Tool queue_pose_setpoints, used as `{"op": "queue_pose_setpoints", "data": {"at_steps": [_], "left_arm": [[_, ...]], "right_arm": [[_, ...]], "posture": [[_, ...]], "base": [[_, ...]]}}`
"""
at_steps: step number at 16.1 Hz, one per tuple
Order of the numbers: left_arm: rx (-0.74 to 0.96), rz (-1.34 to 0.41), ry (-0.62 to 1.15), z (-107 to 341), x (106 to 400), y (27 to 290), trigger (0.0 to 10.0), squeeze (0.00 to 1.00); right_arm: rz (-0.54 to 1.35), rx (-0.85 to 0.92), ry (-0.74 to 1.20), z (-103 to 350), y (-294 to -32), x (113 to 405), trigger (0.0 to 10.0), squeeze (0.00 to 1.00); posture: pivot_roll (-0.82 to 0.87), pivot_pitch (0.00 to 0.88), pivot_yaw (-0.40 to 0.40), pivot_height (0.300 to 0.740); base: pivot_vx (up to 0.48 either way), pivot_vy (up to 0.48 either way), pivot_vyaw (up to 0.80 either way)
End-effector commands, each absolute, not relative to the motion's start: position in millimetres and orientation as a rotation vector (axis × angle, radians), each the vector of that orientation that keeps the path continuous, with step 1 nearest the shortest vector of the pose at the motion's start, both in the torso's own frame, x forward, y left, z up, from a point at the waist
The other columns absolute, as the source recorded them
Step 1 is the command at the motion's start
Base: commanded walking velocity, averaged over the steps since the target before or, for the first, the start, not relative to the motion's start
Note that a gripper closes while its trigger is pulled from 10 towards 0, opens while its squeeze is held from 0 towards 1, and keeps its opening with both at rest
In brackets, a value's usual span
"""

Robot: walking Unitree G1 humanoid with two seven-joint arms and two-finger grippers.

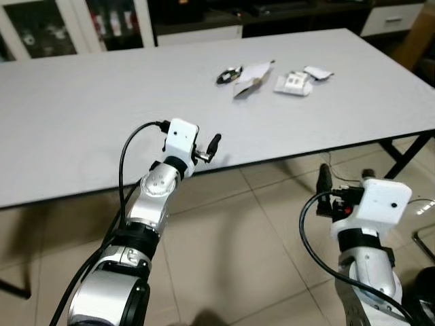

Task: Picking trash to rubbish bin

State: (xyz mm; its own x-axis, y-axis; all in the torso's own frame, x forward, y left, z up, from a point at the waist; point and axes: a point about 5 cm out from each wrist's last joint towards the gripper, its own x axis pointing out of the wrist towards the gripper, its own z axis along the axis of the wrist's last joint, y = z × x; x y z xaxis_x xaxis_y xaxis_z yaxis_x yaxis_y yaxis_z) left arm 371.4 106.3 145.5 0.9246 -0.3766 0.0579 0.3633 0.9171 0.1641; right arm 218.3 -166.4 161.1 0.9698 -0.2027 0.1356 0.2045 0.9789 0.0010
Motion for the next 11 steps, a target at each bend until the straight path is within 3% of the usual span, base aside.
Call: {"op": "queue_pose_setpoints", "data": {"at_steps": [1, 6, 11], "left_arm": [[0.152, -0.395, -0.109, 152.2, 373.1, 104.8, 10.0, 0.0], [0.142, -0.401, -0.101, 150.8, 372.6, 103.8, 10.0, 0.0], [0.135, -0.405, -0.094, 149.2, 371.8, 103.0, 10.0, 0.0]], "right_arm": [[-0.241, -0.027, -0.159, 165.5, -171.8, 217.7, 10.0, 0.0], [-0.242, -0.015, -0.167, 168.1, -172.9, 221.2, 10.0, 0.0], [-0.124, 0.017, -0.176, 173.8, -159.4, 229.7, 10.0, 0.0]], "posture": [[0.05, 0.113, 0.038, 0.74], [0.05, 0.115, 0.038, 0.74], [0.05, 0.118, 0.036, 0.74]], "base": [[0.48, 0.0, 0.0], [0.48, 0.0, 0.0], [0.471, 0.0, 0.0]]}}
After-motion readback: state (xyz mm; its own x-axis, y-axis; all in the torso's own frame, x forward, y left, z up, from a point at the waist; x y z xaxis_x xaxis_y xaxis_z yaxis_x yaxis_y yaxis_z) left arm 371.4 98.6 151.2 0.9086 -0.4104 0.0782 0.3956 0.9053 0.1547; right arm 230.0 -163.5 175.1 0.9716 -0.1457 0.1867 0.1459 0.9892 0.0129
